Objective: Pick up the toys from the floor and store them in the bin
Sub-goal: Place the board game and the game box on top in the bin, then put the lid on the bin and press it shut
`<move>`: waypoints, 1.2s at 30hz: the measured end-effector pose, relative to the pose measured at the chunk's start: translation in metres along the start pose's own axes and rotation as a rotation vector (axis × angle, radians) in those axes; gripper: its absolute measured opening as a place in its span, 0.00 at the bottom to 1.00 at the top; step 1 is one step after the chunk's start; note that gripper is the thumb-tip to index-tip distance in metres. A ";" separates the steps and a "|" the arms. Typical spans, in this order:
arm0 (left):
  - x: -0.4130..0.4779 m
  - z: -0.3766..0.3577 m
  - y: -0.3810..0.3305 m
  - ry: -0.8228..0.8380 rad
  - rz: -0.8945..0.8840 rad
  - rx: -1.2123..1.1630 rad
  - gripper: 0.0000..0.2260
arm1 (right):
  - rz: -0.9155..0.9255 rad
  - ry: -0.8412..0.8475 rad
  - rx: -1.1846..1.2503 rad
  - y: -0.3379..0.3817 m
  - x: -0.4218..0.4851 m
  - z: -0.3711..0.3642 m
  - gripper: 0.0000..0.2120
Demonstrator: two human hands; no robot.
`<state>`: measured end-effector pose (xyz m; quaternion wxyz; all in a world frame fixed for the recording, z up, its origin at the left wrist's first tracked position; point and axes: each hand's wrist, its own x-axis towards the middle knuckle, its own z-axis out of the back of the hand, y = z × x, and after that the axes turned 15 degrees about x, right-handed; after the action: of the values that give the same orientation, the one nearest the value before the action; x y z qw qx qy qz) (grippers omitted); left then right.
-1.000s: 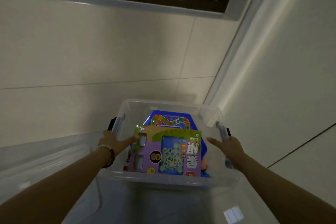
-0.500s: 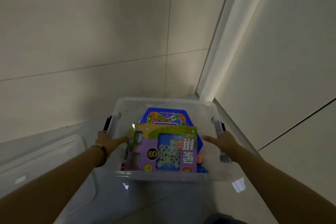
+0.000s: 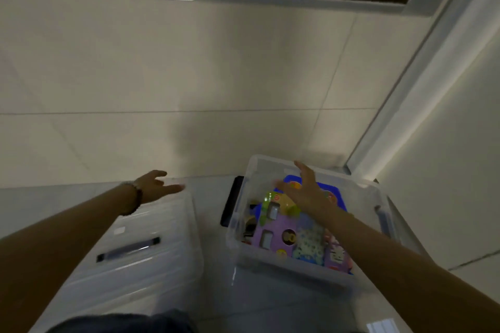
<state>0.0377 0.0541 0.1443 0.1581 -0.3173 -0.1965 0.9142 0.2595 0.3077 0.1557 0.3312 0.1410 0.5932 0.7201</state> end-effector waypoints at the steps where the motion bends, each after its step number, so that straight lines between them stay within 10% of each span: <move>1: -0.005 0.010 0.020 -0.017 0.008 0.033 0.37 | 0.016 0.052 -0.013 0.008 0.004 -0.026 0.36; 12: -0.005 0.003 0.245 -0.193 0.304 0.161 0.39 | -0.073 0.544 -0.300 -0.055 0.027 -0.260 0.46; 24: 0.055 -0.082 0.360 0.039 0.548 0.118 0.51 | -0.408 0.444 -0.325 -0.172 0.048 -0.307 0.51; 36: 0.039 -0.044 0.356 -0.167 0.531 -0.162 0.54 | -0.462 0.375 -0.114 -0.120 0.052 -0.299 0.44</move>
<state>-0.0218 -0.2288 -0.0716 -0.1295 -0.2930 -0.1912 0.9278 0.0800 0.1233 -0.0447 0.3783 -0.1521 0.6188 0.6714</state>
